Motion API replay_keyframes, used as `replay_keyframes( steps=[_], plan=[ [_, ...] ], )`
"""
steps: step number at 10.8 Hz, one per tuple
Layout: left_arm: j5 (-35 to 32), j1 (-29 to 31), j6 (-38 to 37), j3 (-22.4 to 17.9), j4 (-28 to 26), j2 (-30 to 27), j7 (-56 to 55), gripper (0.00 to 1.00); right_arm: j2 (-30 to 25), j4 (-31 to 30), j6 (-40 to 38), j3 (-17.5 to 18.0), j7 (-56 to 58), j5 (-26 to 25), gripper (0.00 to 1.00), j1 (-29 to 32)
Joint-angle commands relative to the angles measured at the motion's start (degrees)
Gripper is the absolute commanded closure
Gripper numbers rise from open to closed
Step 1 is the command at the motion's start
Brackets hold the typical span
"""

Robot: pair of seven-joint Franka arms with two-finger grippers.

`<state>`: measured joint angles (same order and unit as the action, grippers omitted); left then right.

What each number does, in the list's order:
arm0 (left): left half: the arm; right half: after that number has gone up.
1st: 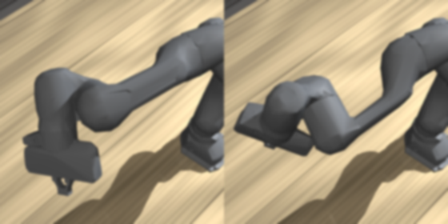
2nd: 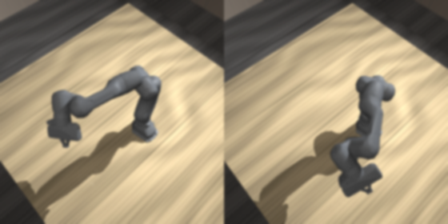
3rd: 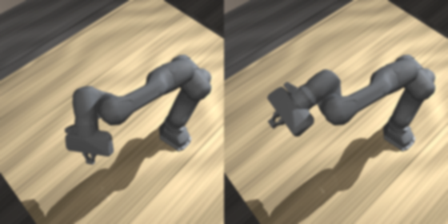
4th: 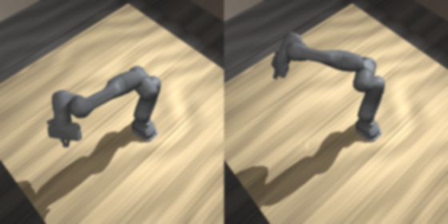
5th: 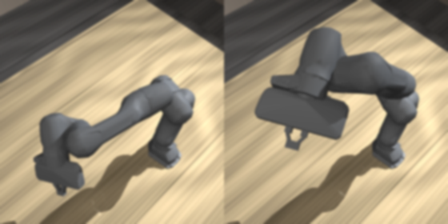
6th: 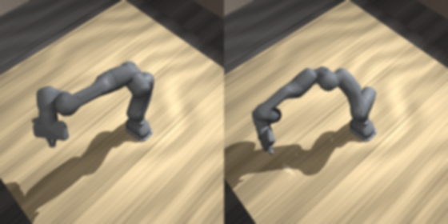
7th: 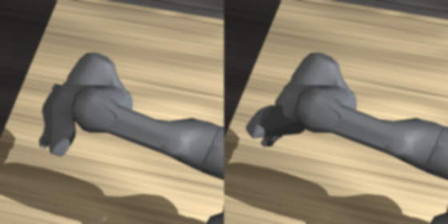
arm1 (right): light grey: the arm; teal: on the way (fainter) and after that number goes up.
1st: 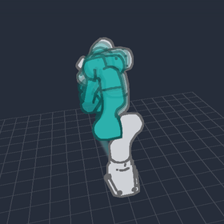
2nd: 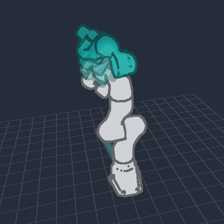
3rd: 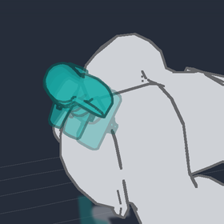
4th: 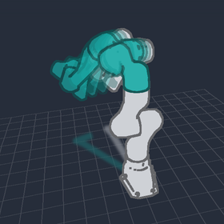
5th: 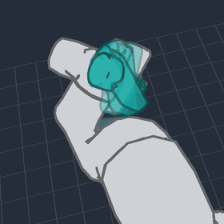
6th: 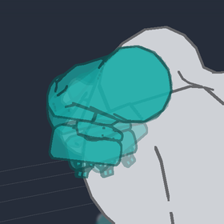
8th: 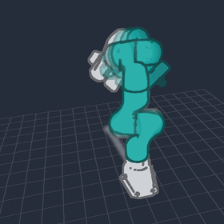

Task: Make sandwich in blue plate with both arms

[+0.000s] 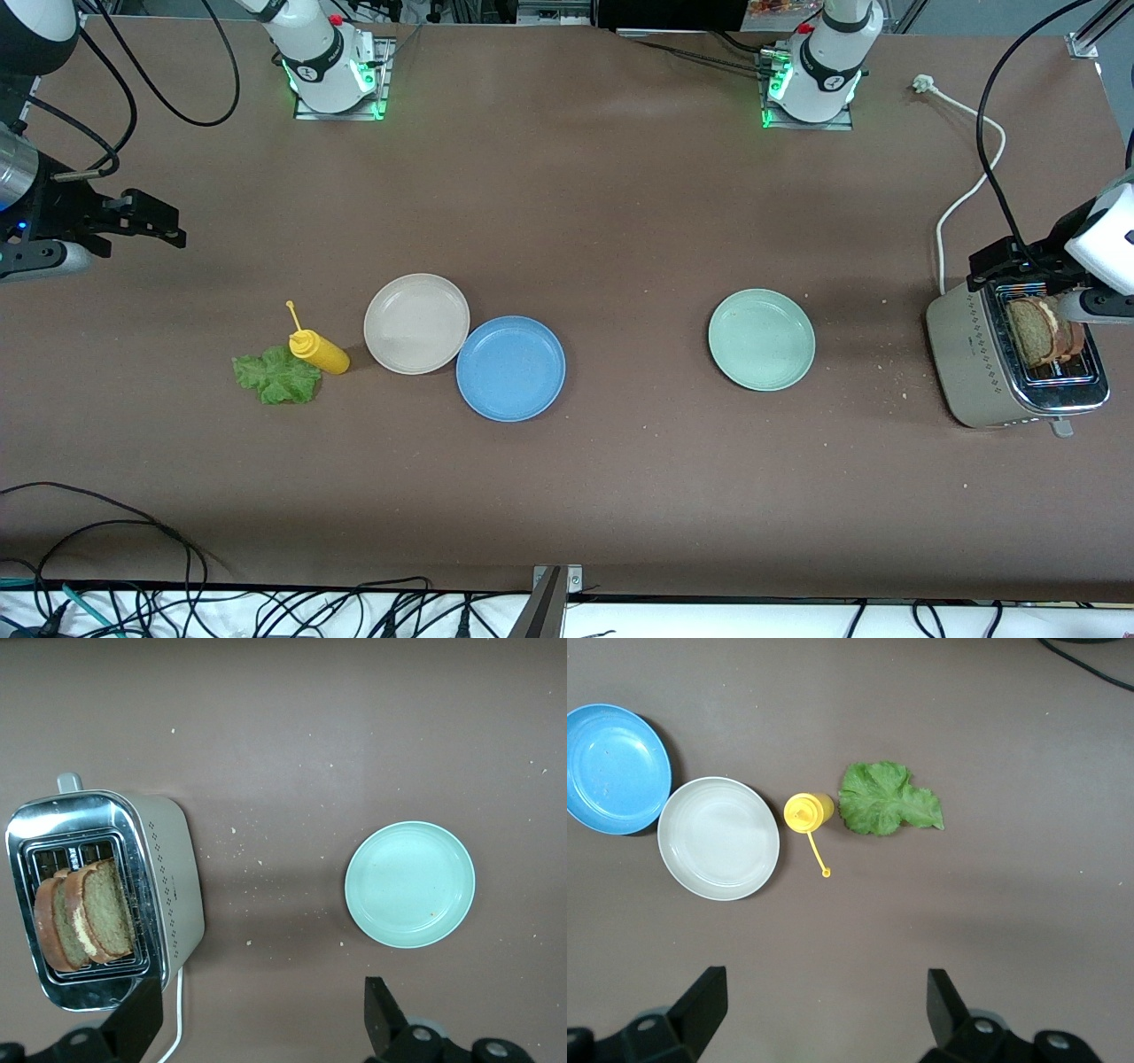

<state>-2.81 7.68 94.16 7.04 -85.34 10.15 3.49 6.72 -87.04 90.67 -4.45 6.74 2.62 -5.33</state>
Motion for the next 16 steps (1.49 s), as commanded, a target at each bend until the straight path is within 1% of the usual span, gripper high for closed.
replay_keyframes(
  steps=[1,6,8,10,11,13,14,16],
  plan=[
    [-1.1,1.3,-0.3,-0.1,-1.0,-0.7,4.0,0.0,-0.1,0.8,-0.3,0.1,0.2,0.7,0.0,0.1],
    [-1.9,5.4,0.6,-0.2,-0.4,0.9,9.9,0.0,0.0,0.8,-0.2,0.1,0.3,0.6,0.0,0.1],
    [-2.0,6.9,2.7,-0.3,-0.4,1.9,10.2,0.0,0.0,0.8,-0.2,0.1,0.3,0.6,0.0,0.1],
    [-1.2,6.3,2.5,0.2,-0.7,1.9,9.0,0.0,0.0,0.8,-0.2,0.0,0.4,0.6,0.0,0.1],
    [-1.1,5.6,1.7,1.1,-0.9,1.7,7.7,0.0,0.0,0.8,-0.2,0.0,0.4,0.5,0.0,0.1],
    [-1.2,5.5,1.4,5.0,-1.1,1.6,-0.1,0.0,0.0,0.8,-0.2,0.0,0.4,0.5,0.0,0.1],
    [-1.2,5.5,1.2,6.0,-1.2,1.5,-1.7,0.0,0.0,0.8,-0.2,-0.1,0.4,0.5,0.0,0.1],
    [-1.2,5.4,0.2,6.1,-1.4,1.5,-1.7,0.0,0.0,0.8,-0.2,-0.1,0.4,0.5,0.0,0.1]
  ],
)
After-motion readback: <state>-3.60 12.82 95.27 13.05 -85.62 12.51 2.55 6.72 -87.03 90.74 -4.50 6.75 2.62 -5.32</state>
